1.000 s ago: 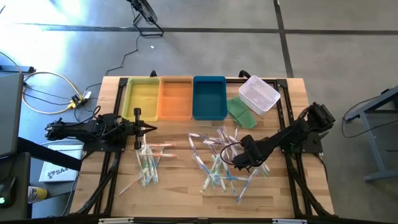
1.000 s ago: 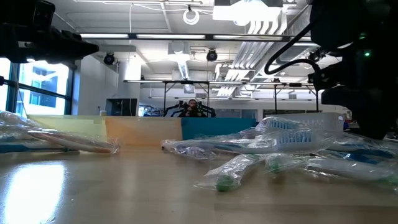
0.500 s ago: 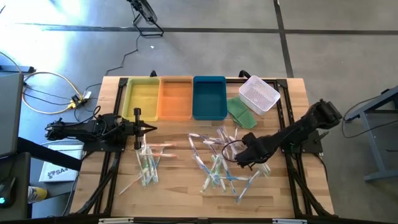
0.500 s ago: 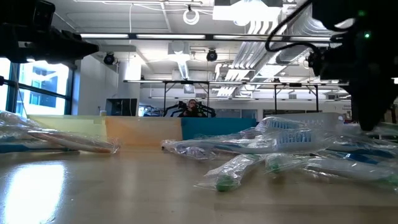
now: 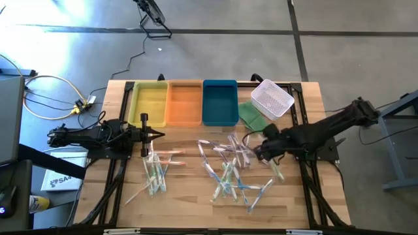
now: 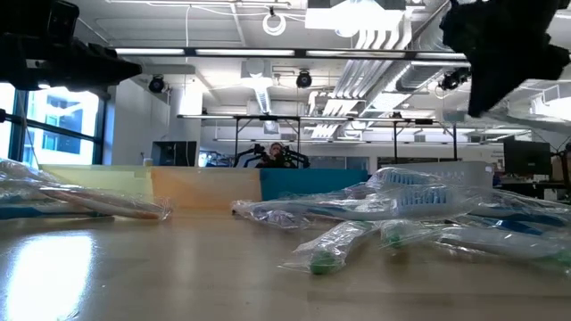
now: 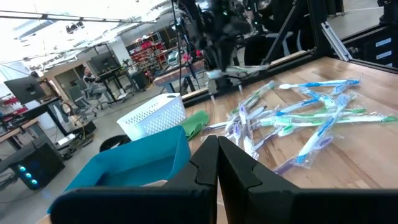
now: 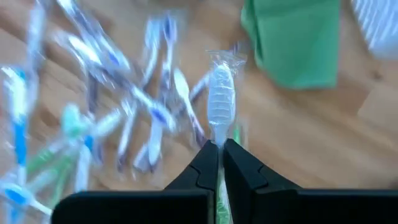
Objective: Pick & Place Toothbrushes
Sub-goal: Put the green toothbrush into the white bin
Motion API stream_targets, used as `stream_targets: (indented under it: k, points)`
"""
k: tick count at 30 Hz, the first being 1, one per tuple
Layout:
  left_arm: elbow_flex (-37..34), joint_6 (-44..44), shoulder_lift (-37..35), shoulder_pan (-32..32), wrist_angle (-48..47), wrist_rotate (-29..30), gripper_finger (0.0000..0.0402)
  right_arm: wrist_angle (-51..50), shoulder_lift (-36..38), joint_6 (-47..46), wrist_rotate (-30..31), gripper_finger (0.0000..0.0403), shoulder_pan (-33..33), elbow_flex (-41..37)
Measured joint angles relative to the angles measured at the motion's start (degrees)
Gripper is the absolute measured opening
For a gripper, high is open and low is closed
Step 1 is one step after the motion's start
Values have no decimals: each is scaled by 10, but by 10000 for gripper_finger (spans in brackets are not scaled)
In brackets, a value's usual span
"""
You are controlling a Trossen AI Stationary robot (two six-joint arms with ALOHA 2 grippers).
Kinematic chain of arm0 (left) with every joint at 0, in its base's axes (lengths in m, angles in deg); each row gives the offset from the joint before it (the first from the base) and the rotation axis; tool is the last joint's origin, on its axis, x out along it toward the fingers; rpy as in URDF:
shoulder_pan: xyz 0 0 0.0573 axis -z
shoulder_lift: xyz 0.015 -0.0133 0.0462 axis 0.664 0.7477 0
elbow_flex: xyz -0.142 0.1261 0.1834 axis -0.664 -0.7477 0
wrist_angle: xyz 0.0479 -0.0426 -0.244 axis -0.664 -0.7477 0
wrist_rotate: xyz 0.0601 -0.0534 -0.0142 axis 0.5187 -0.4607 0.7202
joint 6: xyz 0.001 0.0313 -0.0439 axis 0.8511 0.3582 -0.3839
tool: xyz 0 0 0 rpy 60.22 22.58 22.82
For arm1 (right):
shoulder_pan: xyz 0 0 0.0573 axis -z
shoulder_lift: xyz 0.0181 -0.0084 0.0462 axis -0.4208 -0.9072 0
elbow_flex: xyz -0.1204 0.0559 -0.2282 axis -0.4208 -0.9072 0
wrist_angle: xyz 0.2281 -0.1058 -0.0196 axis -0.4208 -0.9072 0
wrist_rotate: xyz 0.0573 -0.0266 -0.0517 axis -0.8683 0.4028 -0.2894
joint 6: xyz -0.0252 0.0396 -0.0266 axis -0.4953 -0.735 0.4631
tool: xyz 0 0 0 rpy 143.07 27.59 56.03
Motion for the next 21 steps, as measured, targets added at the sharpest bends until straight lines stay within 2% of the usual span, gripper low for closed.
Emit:
stream_targets:
  k: [7, 13, 21]
  points:
    - [0, 0, 0, 0, 0, 0, 0, 1, 66, 75, 81, 5, 52, 0]
    - [0, 0, 0, 0, 0, 0, 0, 27, 79, 155, 153, 5, 120, 0]
    - [0, 0, 0, 0, 0, 0, 0, 140, 79, 308, 168, 5, 235, 0]
